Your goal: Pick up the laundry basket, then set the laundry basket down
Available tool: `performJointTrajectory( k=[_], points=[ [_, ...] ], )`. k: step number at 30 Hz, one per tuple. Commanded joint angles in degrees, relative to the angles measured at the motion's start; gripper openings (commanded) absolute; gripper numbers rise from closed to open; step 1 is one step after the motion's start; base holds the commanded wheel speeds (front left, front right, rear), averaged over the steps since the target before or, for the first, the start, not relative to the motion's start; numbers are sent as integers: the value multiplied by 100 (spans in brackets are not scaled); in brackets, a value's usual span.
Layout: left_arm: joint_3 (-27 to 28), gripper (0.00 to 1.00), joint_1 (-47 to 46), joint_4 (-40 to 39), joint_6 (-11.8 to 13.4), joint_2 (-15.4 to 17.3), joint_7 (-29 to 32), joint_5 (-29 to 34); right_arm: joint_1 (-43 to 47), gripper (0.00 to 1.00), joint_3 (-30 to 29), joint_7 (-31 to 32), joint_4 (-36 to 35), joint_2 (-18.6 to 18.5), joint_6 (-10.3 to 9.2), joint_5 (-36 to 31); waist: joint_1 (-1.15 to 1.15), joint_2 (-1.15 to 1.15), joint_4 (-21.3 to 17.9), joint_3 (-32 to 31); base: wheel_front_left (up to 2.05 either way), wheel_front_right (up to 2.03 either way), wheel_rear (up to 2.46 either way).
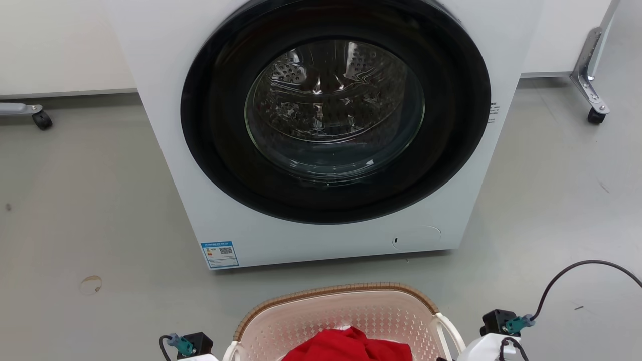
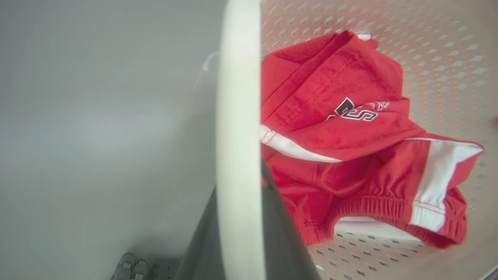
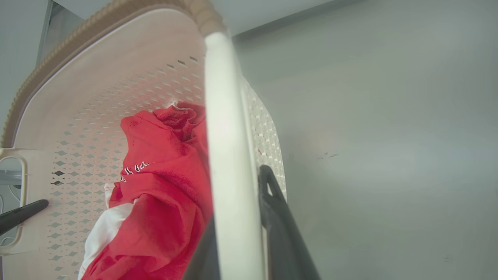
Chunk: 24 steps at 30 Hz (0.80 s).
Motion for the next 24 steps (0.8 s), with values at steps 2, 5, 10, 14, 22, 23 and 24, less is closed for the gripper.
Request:
performJointTrajectory(
  k=[2,5,10,14,22,23,24],
  points=[
    [181,0,-81,269,91,951,-64,-7,-353,0,-37,-194,358,-788,-31,116,0,0,16,-15,0,0,0],
    [154,0,-92,283,91,944,-87,-25,-374,0,26,-228,380,-788,-31,161,0,0,35,-29,0,0,0],
    [120,0,-102,304,91,921,-120,-67,-397,0,131,-247,408,-788,-31,233,0,0,58,-51,0,0,0],
    [93,0,-105,326,91,916,-133,-99,-419,0,204,-255,426,-788,-31,294,0,0,62,-58,0,0,0],
    [34,0,-107,334,91,925,-135,-167,-435,0,336,-283,444,-788,-31,416,0,0,72,-52,0,0,0],
    [24,0,-110,335,91,926,-132,-172,-440,0,352,-286,447,-788,-31,430,0,0,72,-49,0,0,0],
    [24,0,-110,335,91,926,-132,-172,-440,0,352,-286,447,-788,-31,430,0,0,72,-49,0,0,0]
  ],
)
